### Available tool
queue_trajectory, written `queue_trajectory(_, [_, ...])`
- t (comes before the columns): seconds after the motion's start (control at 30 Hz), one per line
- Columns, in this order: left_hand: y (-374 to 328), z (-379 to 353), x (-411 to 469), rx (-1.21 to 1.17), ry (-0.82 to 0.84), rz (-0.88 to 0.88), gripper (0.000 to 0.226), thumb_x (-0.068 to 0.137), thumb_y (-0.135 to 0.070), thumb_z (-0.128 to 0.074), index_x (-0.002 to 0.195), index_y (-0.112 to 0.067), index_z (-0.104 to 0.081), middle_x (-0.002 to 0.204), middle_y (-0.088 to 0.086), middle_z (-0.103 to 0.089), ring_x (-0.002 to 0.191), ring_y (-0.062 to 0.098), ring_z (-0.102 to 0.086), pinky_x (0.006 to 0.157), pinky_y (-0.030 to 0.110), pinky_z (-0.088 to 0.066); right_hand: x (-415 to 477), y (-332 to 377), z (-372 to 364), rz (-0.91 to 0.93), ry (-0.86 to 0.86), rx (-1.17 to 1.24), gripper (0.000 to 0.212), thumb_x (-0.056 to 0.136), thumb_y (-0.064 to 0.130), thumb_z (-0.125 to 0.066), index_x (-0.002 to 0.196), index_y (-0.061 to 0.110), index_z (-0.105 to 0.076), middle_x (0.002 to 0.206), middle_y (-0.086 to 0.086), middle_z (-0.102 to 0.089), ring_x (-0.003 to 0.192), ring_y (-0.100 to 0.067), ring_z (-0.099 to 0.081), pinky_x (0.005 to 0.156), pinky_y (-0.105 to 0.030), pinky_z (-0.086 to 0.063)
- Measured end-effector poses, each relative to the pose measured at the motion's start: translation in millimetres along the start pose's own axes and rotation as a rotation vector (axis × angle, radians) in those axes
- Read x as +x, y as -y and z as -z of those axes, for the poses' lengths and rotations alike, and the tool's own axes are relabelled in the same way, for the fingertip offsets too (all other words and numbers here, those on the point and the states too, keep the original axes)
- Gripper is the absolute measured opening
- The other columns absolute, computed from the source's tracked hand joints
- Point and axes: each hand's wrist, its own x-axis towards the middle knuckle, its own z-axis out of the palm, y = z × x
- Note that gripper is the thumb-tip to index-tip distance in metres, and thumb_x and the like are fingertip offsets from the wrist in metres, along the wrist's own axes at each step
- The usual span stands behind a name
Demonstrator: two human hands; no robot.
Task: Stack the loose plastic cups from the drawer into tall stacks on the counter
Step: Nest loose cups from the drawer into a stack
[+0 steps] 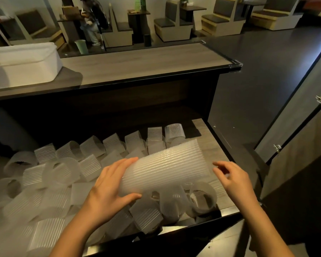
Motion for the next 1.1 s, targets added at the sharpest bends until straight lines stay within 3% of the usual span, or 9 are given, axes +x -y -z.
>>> queue_trajectory(0.07, [0.6, -0.2, -0.1, -0.001, -0.012, -0.004, 0.081, 0.062, -0.066, -0.055, 0.133, -0.058, -0.017, 0.133, -0.025, -0.035, 0.123, 0.01, -0.037, 0.102, 0.039, -0.036, -0.9, -14.5, -5.6, -0.081, 0.121, -0.097, 0.03, 0.089, 0.03, -0.055, 0.117, 0.018, -0.056, 0.1, 0.006, -0.055, 0.083, -0.001, -0.051, 0.067, -0.013, -0.04])
queue_trajectory(0.2, [0.4, -2.2, -1.2, 0.003, -0.019, -0.002, 0.082, 0.062, -0.066, -0.054, 0.133, -0.06, -0.015, 0.132, -0.024, -0.036, 0.122, 0.012, -0.038, 0.101, 0.041, -0.037, -3.0, -34.1, -24.0, -0.232, 0.272, -0.185, 0.034, 0.086, 0.034, -0.059, 0.117, 0.022, -0.055, 0.106, 0.003, -0.058, 0.089, -0.01, -0.058, 0.082, -0.032, -0.052])
queue_trajectory(0.4, [-1.2, -2.2, -4.6, 0.004, -0.037, -0.005, 0.08, 0.063, -0.065, -0.055, 0.133, -0.052, -0.019, 0.132, -0.02, -0.039, 0.121, 0.017, -0.042, 0.1, 0.042, -0.039, -9.2, -47.2, -35.2, -0.259, 0.24, -0.155, 0.007, 0.087, 0.024, -0.059, 0.093, 0.027, -0.06, 0.096, 0.001, -0.066, 0.084, -0.014, -0.058, 0.08, -0.036, -0.05])
queue_trajectory(0.53, [-0.7, -0.3, -8.0, 0.01, -0.066, -0.01, 0.078, 0.064, -0.062, -0.056, 0.134, -0.045, -0.025, 0.132, -0.012, -0.044, 0.119, 0.021, -0.046, 0.098, 0.036, -0.036, -6.2, -43.6, -24.5, -0.243, 0.195, -0.11, 0.012, 0.09, 0.022, -0.055, 0.099, 0.022, -0.062, 0.097, 0.003, -0.065, 0.086, -0.013, -0.058, 0.078, -0.03, -0.048])
queue_trajectory(0.7, [-1.6, 2.5, -9.0, 0.014, -0.072, 0.006, 0.078, 0.064, -0.063, -0.055, 0.134, -0.044, -0.026, 0.132, -0.014, -0.043, 0.118, 0.019, -0.045, 0.098, 0.036, -0.036, -2.5, -23.0, 6.1, -0.193, 0.034, 0.125, 0.013, 0.088, 0.018, -0.055, 0.099, 0.023, -0.061, 0.097, 0.003, -0.061, 0.083, -0.006, -0.055, 0.064, -0.016, -0.038])
queue_trajectory(0.87, [-4.5, 4.2, -9.6, -0.014, -0.073, 0.016, 0.077, 0.062, -0.064, -0.055, 0.132, -0.049, -0.025, 0.132, -0.017, -0.041, 0.12, 0.016, -0.042, 0.1, 0.034, -0.035, -5.3, 17.4, 39.1, -0.15, -0.09, 0.56, 0.016, 0.087, 0.015, -0.053, 0.087, 0.03, -0.059, 0.093, 0.006, -0.061, 0.088, -0.01, -0.056, 0.067, -0.023, -0.043])
queue_trajectory(1.0, [-6.8, 5.0, -10.0, -0.011, -0.064, 0.009, 0.079, 0.062, -0.065, -0.054, 0.132, -0.053, -0.019, 0.132, -0.021, -0.038, 0.121, 0.013, -0.04, 0.1, 0.035, -0.035, -5.7, 50.0, 51.1, -0.161, -0.039, 0.861, 0.013, 0.081, 0.013, -0.057, 0.083, 0.024, -0.064, 0.077, 0.004, -0.069, 0.07, -0.008, -0.065, 0.058, -0.023, -0.054])
queue_trajectory(1.1, [-7.5, 5.9, -11.0, -0.008, -0.06, -0.002, 0.08, 0.062, -0.066, -0.054, 0.132, -0.057, -0.017, 0.132, -0.022, -0.037, 0.121, 0.013, -0.039, 0.1, 0.036, -0.035, -1.8, 63.1, 49.8, -0.154, 0.05, 0.922, 0.006, 0.071, 0.02, -0.063, 0.074, 0.02, -0.068, 0.065, 0.006, -0.069, 0.061, -0.006, -0.065, 0.051, -0.019, -0.053])
